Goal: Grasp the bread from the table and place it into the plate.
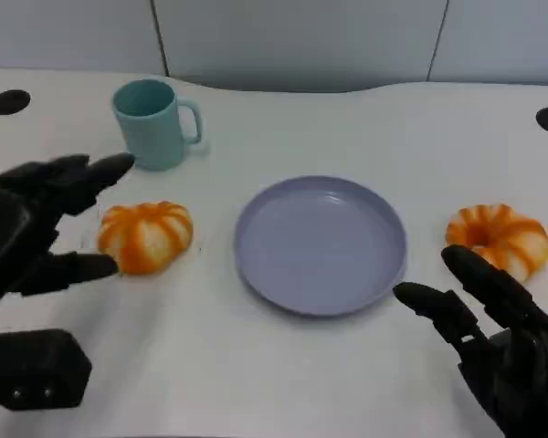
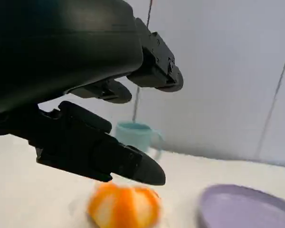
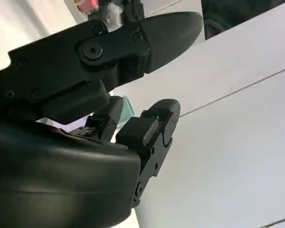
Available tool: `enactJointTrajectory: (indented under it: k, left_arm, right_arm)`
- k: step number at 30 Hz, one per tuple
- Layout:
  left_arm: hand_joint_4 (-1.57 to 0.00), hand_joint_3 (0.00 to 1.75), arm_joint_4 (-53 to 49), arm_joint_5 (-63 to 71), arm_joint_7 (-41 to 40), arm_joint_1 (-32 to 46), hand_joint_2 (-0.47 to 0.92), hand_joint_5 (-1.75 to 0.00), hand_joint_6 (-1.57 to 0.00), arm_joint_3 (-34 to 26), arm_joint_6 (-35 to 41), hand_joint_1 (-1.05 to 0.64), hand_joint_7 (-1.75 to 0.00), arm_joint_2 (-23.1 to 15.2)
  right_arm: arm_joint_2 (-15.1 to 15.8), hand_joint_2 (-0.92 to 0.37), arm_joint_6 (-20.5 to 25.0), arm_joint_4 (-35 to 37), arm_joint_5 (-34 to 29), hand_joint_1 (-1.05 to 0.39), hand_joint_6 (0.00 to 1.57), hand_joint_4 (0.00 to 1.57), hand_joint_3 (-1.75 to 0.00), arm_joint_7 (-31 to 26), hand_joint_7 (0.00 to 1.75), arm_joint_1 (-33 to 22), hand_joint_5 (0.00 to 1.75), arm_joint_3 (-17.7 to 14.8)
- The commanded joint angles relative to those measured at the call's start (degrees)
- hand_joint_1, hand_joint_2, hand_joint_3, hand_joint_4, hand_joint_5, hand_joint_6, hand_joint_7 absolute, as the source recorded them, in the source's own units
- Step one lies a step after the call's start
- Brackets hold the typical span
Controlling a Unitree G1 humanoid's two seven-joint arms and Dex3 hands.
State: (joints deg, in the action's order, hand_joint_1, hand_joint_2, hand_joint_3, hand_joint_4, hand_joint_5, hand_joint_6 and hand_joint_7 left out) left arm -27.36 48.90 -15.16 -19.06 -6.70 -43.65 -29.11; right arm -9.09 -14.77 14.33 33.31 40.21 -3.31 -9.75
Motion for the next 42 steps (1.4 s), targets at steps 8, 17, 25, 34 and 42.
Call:
enactJointTrajectory:
  k: [8, 17, 25, 34, 42]
  left_arm:
    - [-0.40, 0.00, -18.3, 9.7, -15.9, -14.0, 0.76, 0.00, -0.38, 19.1, 11.9, -0.70, 0.00, -4.7]
    - [-0.40, 0.00, -20.6, 7.0, -18.8, -15.6, 0.76, 0.00, -0.38, 24.0, 12.8, -0.70, 0.00, -6.1]
    - [-0.40, 0.00, -20.9, 5.5, -19.5, -16.1, 0.76, 0.00, -0.38, 26.2, 13.3, -0.70, 0.00, -6.7]
    - [-0.40, 0.00, -21.0, 4.5, -19.9, -16.3, 0.76, 0.00, -0.38, 27.4, 13.7, -0.70, 0.00, -7.1]
    - [-0.40, 0.00, -21.0, 3.9, -20.0, -16.3, 0.76, 0.00, -0.38, 28.1, 13.9, -0.70, 0.00, -7.3]
  right_arm:
    - [1.2, -0.92, 0.6, 1.1, 1.0, -0.58, 0.79, 0.52, -0.08, 1.5, 0.01, 1.5, 0.68, -1.3]
    - [1.2, -0.92, 0.6, 1.2, 1.0, -0.58, 0.79, 0.53, -0.08, 1.6, 0.01, 1.6, 0.67, -1.4]
    - [1.2, -0.92, 0.6, 1.2, 1.0, -0.58, 0.79, 0.53, -0.08, 1.6, 0.01, 1.6, 0.66, -1.4]
    - [1.2, -0.92, 0.6, 1.2, 1.0, -0.58, 0.79, 0.53, -0.08, 1.6, 0.01, 1.6, 0.66, -1.4]
    - [1.2, -0.92, 0.6, 1.2, 1.0, -0.58, 0.79, 0.54, -0.08, 1.6, 0.01, 1.6, 0.65, -1.4]
